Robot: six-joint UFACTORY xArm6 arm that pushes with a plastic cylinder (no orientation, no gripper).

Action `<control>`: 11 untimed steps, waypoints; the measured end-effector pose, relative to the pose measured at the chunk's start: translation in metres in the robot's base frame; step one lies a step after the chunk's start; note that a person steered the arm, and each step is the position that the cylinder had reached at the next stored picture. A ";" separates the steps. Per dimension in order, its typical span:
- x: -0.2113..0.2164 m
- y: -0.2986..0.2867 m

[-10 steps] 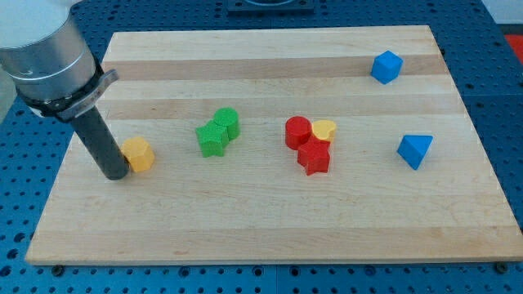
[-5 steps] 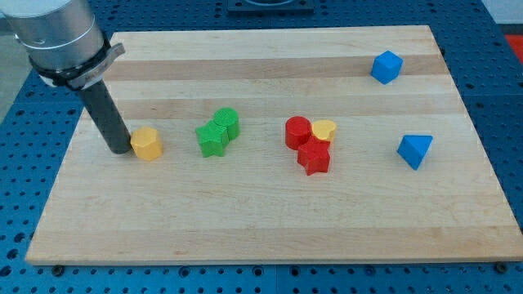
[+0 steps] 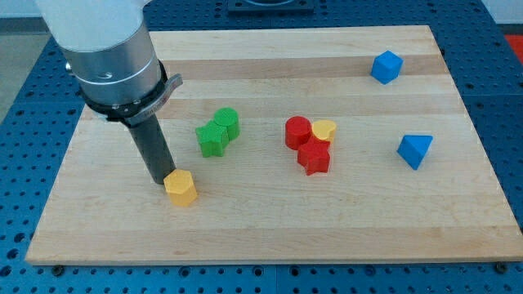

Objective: Slide red star along with yellow heart closer to the red circle

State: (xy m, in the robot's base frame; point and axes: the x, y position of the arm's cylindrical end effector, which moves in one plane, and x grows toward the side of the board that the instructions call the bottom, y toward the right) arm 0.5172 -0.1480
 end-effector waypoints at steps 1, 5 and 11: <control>0.007 -0.006; -0.013 0.040; 0.068 0.018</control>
State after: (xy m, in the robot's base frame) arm 0.5848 -0.1302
